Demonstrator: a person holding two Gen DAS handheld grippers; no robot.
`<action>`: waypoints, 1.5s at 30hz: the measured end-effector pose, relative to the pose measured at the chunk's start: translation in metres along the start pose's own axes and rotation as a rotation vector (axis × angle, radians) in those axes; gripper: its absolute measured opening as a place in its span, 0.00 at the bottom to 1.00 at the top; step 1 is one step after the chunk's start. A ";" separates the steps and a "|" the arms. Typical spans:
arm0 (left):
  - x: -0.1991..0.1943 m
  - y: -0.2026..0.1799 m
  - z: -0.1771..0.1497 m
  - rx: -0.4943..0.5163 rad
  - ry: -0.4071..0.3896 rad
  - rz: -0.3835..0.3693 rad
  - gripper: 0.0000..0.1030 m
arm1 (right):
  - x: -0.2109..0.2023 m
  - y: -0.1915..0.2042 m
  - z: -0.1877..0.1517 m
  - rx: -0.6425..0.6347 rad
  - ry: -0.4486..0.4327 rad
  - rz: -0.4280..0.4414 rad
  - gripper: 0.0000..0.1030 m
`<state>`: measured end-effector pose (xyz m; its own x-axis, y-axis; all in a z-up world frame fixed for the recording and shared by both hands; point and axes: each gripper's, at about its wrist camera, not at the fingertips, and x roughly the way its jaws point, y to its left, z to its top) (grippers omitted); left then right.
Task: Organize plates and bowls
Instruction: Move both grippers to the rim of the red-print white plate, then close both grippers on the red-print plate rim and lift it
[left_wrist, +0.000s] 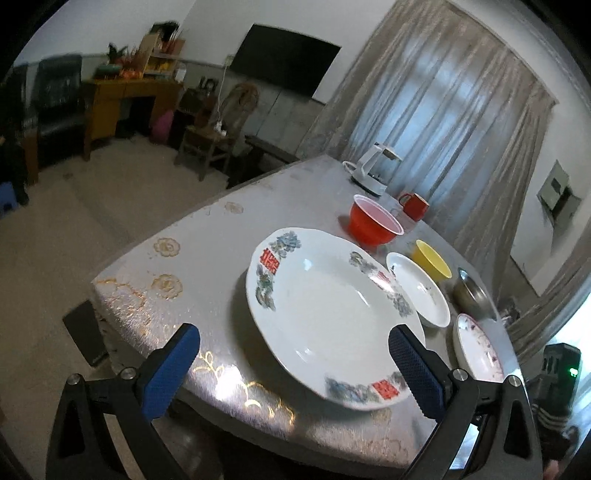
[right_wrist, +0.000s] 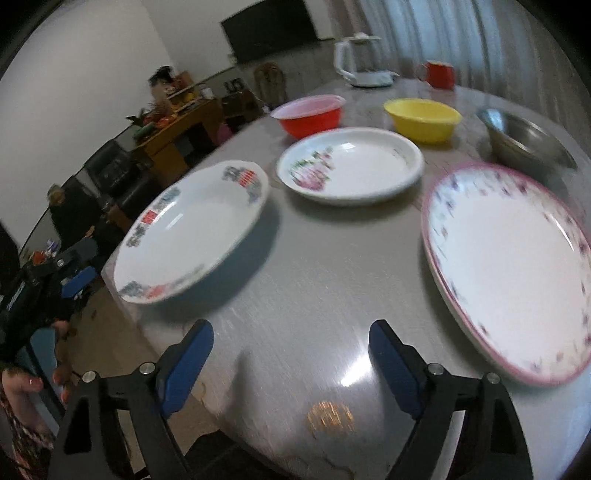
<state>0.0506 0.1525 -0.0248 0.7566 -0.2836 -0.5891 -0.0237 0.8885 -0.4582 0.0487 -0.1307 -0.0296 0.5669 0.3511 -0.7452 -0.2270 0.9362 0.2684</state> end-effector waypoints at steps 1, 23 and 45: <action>0.003 0.004 0.003 -0.014 0.012 -0.007 1.00 | 0.000 0.004 0.004 -0.014 -0.015 0.025 0.86; 0.043 0.030 0.018 -0.052 0.040 -0.124 0.84 | 0.061 0.007 0.040 0.169 -0.053 0.194 0.57; 0.076 0.010 0.023 0.111 0.106 -0.163 0.63 | 0.092 0.015 0.052 0.111 -0.058 0.257 0.15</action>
<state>0.1229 0.1486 -0.0588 0.6714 -0.4581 -0.5826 0.1700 0.8603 -0.4806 0.1393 -0.0838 -0.0625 0.5472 0.5742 -0.6090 -0.2825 0.8116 0.5114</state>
